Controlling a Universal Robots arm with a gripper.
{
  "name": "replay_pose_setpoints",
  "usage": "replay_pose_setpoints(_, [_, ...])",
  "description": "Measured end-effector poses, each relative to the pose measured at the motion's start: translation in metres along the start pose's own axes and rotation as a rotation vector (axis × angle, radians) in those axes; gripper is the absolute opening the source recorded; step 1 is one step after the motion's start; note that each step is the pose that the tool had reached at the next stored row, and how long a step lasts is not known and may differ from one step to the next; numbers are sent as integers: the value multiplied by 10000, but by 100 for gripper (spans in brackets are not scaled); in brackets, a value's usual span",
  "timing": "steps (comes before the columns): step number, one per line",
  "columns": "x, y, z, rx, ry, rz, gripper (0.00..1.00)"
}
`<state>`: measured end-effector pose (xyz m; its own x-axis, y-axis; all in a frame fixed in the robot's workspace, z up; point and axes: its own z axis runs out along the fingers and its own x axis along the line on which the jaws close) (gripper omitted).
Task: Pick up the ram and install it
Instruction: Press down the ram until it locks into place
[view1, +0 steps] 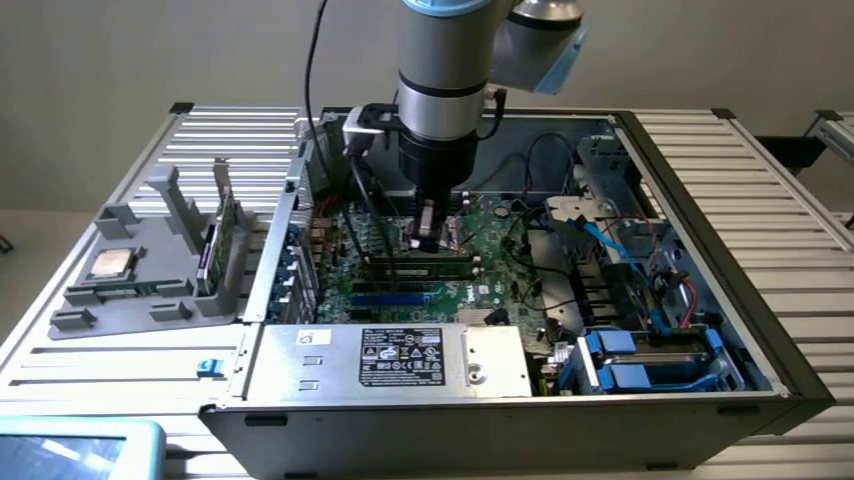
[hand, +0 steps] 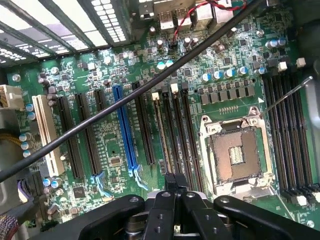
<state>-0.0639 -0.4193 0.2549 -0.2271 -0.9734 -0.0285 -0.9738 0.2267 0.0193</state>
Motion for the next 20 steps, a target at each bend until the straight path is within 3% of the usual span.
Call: replay_pose_setpoints(20, [0,0,0,93,-64,3272,9])
